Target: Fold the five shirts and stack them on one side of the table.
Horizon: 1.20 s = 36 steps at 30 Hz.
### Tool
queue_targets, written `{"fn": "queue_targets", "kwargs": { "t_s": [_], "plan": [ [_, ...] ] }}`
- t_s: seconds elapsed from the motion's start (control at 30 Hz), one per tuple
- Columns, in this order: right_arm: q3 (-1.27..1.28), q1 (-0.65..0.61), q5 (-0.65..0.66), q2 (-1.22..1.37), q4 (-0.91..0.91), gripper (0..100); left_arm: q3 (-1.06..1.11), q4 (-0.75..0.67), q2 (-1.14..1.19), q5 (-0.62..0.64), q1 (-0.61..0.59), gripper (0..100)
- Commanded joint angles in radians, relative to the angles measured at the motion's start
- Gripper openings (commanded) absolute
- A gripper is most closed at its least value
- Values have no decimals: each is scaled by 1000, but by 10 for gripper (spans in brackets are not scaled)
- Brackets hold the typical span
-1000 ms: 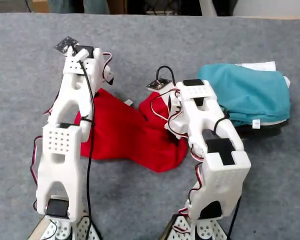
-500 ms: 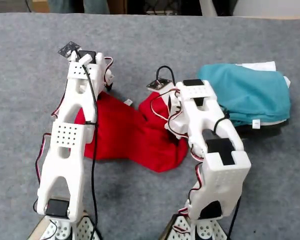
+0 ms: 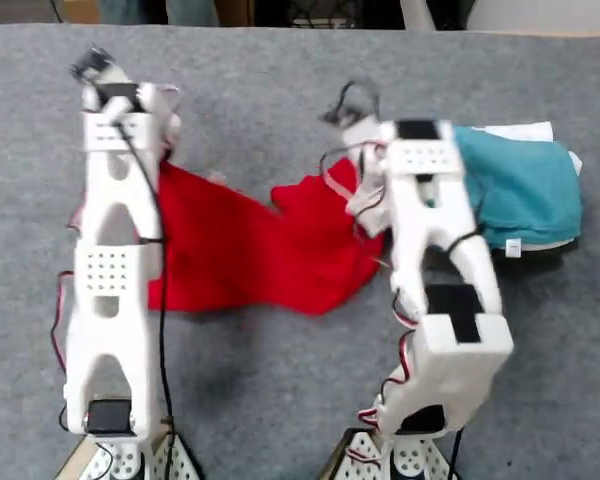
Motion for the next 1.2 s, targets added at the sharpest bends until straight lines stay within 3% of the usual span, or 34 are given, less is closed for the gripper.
{"fn": "queue_targets", "kwargs": {
  "t_s": [0.0,0.13,0.27,0.37,0.47,0.57,0.67,0.93,1.17],
  "plan": [
    [-182,12,-61,-77,75,355,48,11,-198,-29,-82,30],
    [-282,-84,-172,-70,130,352,203,11,-370,-66,-160,30],
    [-265,-302,-242,-35,141,352,410,11,-542,-101,-196,30],
    [-214,-450,-253,47,74,352,584,9,-652,-129,-213,30],
    [-170,-477,-249,179,-43,352,731,5,-735,-155,-249,30],
    [-163,-476,-249,329,-101,279,854,3,-793,-170,-308,30],
    [-222,-460,-253,443,-54,76,966,-34,-822,-209,-380,30],
    [-458,-256,-359,605,255,16,1208,-123,-881,-325,-530,30],
    [-180,-38,-391,346,250,14,1431,-169,-921,-430,-539,30]
  ]
}}
